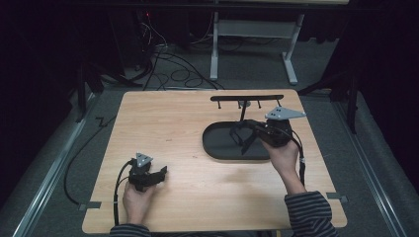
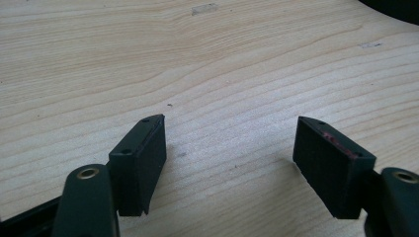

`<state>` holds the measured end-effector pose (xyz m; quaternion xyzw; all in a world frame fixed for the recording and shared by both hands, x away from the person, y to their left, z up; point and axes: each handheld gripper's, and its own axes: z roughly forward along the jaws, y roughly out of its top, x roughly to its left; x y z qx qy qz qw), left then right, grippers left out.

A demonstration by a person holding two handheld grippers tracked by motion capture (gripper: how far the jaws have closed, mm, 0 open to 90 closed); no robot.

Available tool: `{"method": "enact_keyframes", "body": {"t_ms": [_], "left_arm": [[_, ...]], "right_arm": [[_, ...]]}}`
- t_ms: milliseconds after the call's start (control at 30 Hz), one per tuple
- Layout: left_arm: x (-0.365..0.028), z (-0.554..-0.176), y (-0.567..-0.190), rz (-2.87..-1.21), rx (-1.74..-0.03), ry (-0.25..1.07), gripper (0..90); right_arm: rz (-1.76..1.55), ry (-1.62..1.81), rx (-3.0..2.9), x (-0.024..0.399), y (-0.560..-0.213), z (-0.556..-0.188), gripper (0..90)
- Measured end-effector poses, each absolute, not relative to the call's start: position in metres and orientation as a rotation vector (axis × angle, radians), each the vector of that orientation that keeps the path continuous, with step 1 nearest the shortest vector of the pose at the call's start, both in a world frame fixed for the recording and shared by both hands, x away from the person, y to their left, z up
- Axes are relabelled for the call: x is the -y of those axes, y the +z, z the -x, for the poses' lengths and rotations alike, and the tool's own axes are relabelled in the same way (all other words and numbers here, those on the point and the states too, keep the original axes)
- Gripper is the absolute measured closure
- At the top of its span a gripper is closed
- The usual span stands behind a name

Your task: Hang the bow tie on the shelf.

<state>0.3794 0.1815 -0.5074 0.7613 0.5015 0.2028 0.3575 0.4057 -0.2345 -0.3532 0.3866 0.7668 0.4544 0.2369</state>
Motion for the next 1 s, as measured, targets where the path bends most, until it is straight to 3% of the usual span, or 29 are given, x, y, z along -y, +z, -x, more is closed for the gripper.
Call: {"method": "enact_keyframes", "body": {"t_ms": [1000], "left_arm": [[-0.181,-0.379,-0.507,-1.966,-1.295,0.525,29.4]], "right_arm": [[-1.173,1.169,-2.017,0.223,-0.34,-0.463,90.0]]}}
